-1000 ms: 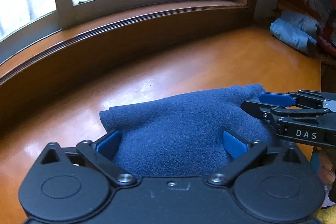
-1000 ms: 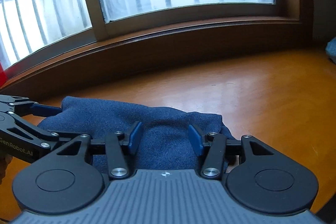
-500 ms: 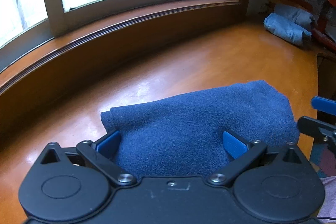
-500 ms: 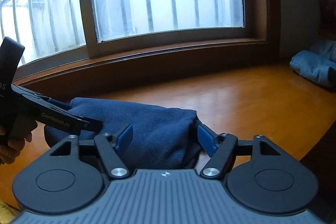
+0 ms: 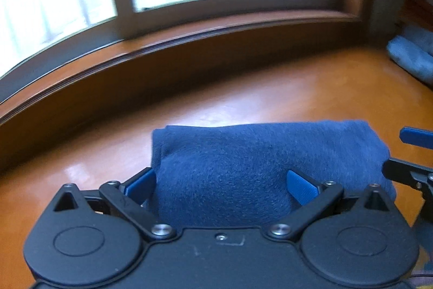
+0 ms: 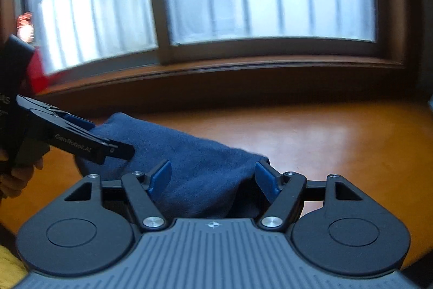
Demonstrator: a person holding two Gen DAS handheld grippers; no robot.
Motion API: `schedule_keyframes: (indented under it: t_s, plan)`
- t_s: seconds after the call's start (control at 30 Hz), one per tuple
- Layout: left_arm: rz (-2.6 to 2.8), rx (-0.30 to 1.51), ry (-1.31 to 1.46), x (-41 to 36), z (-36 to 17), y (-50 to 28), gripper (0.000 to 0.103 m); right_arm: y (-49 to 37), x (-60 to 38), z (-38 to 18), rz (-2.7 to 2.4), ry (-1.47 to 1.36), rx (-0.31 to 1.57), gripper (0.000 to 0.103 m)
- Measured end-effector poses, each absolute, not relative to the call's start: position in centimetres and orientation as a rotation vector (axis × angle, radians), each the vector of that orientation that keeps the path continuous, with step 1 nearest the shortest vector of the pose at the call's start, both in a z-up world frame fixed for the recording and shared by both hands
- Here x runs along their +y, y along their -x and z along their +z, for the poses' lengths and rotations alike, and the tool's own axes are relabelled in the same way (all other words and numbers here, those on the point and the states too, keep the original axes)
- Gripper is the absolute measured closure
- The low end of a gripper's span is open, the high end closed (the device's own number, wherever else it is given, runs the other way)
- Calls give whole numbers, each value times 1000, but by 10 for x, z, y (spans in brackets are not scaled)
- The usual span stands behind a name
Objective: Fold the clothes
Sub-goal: 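Carry the bundle with both grippers toward the light blue jeans, then lower the bundle beside the folded jeans with both grippers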
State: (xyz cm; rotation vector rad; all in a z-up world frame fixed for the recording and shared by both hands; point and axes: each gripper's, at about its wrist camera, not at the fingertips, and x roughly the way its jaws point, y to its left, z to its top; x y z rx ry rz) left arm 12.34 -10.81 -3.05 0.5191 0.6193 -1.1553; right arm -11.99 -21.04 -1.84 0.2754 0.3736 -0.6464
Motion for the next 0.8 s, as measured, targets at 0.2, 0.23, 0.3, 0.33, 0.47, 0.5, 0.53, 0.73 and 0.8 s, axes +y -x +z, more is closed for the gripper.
schedule_keyframes:
  t_s: [0.2,0.23,0.3,0.33,0.47,0.5,0.53,0.73,0.8]
  plan:
    - [-1016,740,-232,-69,-8,-105,0,151,-251,-9,-404,-249,387,17]
    - [-981,748,-214,-63,-8,-99,0,151,-256,-8,-370,-232,400,16]
    - [-910,761,-183,-52,-8,-87,0,145,-266,-6,-299,-210,419,16]
    - [-874,767,-183,-49,-11,-81,0,142,-271,-5,-264,-199,428,16]
    - [-790,850,-192,-47,-29,-72,0,114,-281,-4,-141,-169,446,16]
    - [-784,862,-188,-47,-33,-72,0,106,-282,-4,-114,-165,451,16]
    - [-786,867,-180,-49,-36,-72,0,97,-283,-5,-88,-173,461,16]
    - [-788,925,-103,-62,-52,-88,0,56,-286,-13,-18,-199,569,16]
    - [-817,928,-56,-66,-54,-95,0,47,-288,-17,3,-208,607,16]
